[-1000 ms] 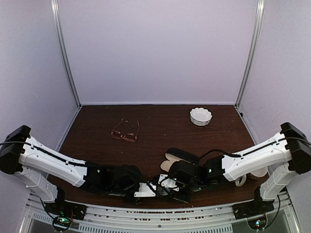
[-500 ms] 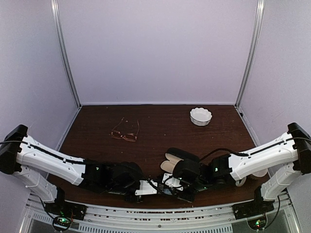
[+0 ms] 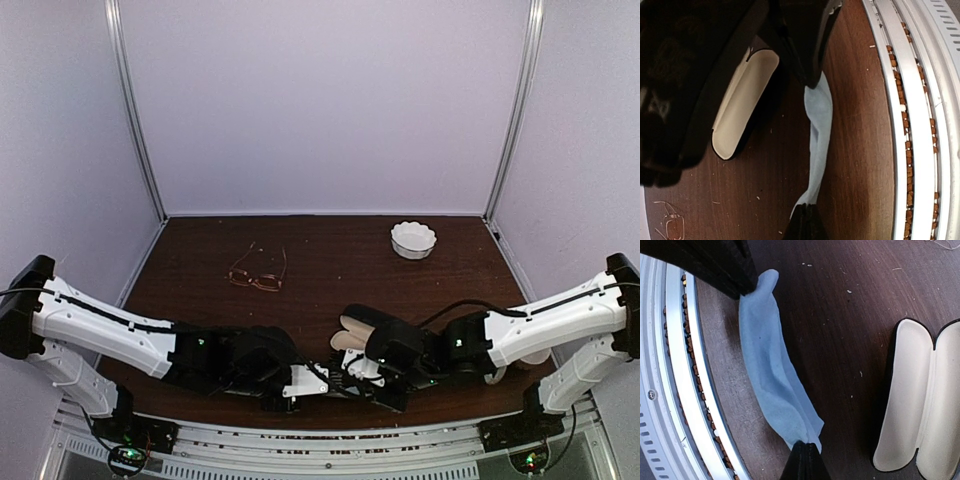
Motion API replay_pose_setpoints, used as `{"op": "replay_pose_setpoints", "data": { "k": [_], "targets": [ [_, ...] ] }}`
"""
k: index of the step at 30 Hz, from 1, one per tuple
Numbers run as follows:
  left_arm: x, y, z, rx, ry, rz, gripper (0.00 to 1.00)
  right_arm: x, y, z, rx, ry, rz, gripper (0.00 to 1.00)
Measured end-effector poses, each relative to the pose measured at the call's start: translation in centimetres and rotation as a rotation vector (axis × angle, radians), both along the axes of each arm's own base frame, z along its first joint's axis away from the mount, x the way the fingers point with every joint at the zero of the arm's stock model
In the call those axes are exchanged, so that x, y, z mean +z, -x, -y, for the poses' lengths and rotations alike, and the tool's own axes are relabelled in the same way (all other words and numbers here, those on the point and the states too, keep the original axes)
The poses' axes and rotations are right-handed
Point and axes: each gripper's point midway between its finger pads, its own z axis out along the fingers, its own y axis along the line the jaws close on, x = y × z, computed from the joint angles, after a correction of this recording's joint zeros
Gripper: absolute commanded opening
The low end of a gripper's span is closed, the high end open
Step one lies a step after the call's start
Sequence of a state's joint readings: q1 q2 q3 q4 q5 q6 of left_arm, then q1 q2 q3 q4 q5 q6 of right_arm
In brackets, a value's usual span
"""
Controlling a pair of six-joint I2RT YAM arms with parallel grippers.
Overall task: Organize the sunglasses
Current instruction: Pick up the folded cleaning cloth from the center of the board.
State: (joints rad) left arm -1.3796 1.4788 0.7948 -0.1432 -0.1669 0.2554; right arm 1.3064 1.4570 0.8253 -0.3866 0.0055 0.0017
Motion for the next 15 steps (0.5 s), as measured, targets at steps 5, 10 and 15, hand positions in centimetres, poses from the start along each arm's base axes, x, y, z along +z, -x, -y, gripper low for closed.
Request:
{"op": "replay_pose_setpoints", "data": {
  "k": [5, 10, 15],
  "targets": [
    [0.6, -1.0, 0.3, 0.018, 0.018, -0.011, 0.00, 0.3, -0.6, 0.6, -0.029, -0.002, 0.012, 0.00],
    [1.1, -2.2, 1.2, 0.033, 0.039, -0.028, 0.00, 0.3, -1.4, 1.2, -0.070, 0.007, 0.021, 0.00],
    [0.4, -2.9, 1.4, 0.035, 0.028, -0.047, 0.00, 0.2, -2.3, 1.8, -0.106, 0.014, 0.029, 0.00]
  ]
}}
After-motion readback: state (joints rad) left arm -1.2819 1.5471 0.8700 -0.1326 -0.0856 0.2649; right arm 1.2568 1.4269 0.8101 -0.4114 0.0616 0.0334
